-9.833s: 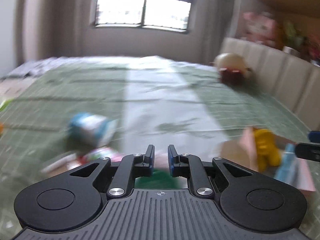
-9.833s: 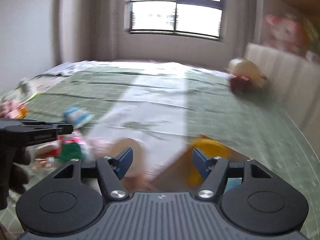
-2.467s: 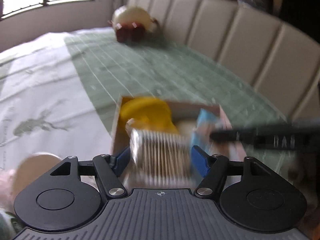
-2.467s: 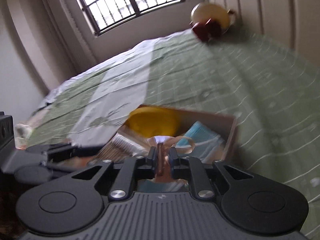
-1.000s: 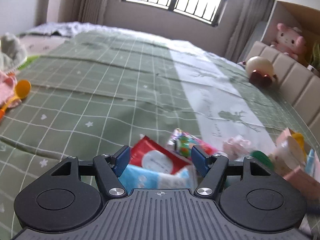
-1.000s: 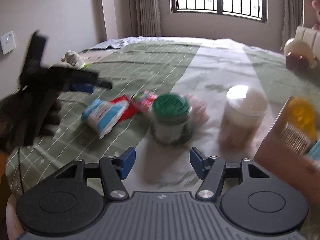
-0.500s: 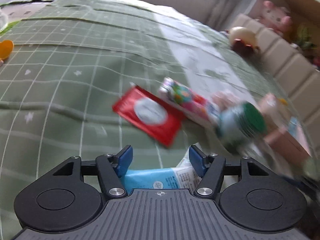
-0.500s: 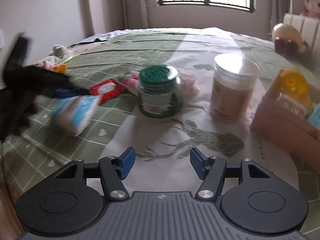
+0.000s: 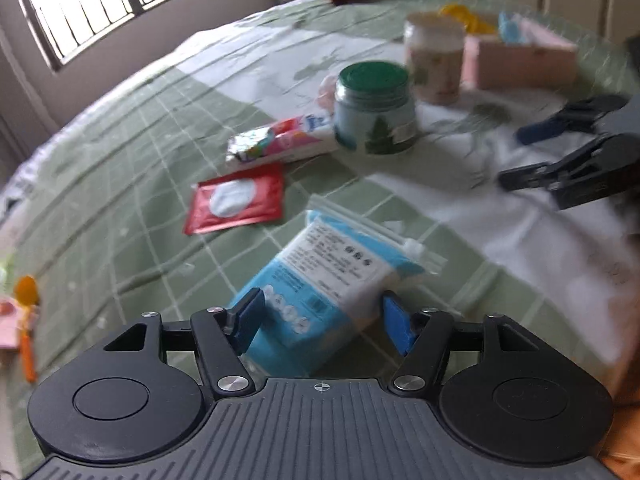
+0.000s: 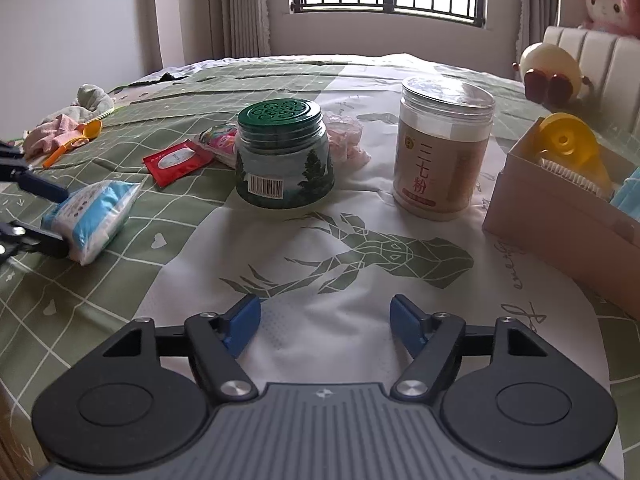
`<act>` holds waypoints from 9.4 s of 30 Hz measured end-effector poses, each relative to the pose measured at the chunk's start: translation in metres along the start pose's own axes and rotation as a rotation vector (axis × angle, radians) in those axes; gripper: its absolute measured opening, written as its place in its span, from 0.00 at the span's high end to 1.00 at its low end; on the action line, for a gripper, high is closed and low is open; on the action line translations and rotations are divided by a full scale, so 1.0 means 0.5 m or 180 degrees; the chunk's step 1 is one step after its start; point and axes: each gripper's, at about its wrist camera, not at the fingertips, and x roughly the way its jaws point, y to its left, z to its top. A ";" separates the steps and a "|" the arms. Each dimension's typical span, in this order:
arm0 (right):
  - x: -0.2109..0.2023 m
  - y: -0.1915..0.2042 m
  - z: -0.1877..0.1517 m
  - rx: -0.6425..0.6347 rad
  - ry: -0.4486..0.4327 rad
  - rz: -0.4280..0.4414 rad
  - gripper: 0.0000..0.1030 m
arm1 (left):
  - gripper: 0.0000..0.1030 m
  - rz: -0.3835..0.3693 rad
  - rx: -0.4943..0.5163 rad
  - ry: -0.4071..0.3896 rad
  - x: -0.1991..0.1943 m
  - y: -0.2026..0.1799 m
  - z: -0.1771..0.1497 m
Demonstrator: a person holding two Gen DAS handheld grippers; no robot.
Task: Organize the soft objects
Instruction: 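Grasp the blue wet-wipes pack with the left gripper and lift it, then grasp the red tea sachet with the right gripper while the left gripper holds the wipes pack, then drop the wipes pack and red sachet into the pink box with both grippers, then grasp the pink candy pack with the left gripper while the right gripper grasps the pink cloth, then carry the candy pack and pink cloth toward the pink box with both grippers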
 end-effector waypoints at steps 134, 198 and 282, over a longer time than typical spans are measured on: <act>0.306 0.379 0.298 -0.1101 0.0742 0.0791 0.45 | 0.43 0.0282 -0.2833 -0.1156 0.033 0.195 -0.225; -0.129 -0.346 0.207 0.0322 -0.0094 -0.0154 0.32 | 0.45 -0.0093 -0.2938 -0.0060 0.211 0.194 0.278; -0.075 -0.120 0.310 0.0144 0.0547 0.0474 0.87 | 0.61 0.0140 -0.1230 0.0002 0.140 -0.022 0.156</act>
